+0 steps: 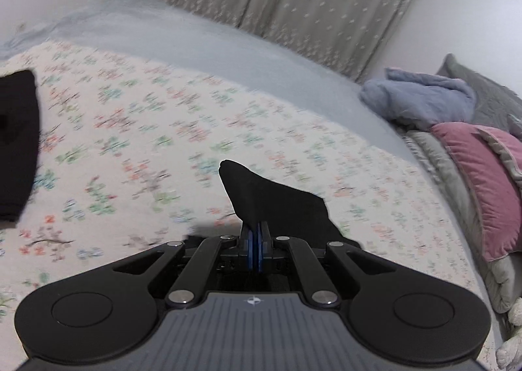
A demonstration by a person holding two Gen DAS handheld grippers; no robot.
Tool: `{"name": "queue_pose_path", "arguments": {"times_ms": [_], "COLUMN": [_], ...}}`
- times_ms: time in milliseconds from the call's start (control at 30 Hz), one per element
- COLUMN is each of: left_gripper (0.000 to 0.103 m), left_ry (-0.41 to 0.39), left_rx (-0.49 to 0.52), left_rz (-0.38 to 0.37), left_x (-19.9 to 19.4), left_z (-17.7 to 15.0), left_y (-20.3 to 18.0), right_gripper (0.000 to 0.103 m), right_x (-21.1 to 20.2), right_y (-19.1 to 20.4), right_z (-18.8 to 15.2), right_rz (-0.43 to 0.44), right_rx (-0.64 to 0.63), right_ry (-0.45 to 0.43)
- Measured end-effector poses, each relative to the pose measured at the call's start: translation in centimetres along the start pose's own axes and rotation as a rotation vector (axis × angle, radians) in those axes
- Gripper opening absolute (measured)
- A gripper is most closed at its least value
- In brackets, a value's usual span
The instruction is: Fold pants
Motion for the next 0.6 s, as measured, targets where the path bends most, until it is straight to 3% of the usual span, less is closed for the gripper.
{"name": "queue_pose_path", "arguments": {"times_ms": [167,433,533,600], "left_gripper": [0.025,0.025,0.025,0.025], "left_ry": [0.054,0.064,0.029,-0.01], "left_rx": [-0.003,0.045,0.103,0.11], "left_rz": [0.021,0.054,0.09,0.076], "left_x": [1.3,1.8,2.0,1.4], "left_z": [-1.2,-2.4,-2.3,-2.0], "left_y": [3.1,4.5,4.0,3.6], "right_gripper": [0.003,0.003,0.003,0.003], "right_x": [1.6,3.3,4.1,4.1], "right_y": [1.8,4.2,4.3,5.0], "right_z": [0.5,-1.6,-1.3,-1.3], "right_rz": [0.028,0.048,0.048,0.043], "right_rx": [-0.028,-0.144,-0.149,-0.146], "right_ry": [0.024,0.083,0.095,0.093]}}
Point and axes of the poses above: each gripper's, at about its wrist camera, not at the fingertips, and x roughly the way its jaws point, y to its left, z to its top, the point moved 7 cm from there along x, roughly the way its jaws point, and after that the axes turned 15 degrees about y, right-handed, at the moved point
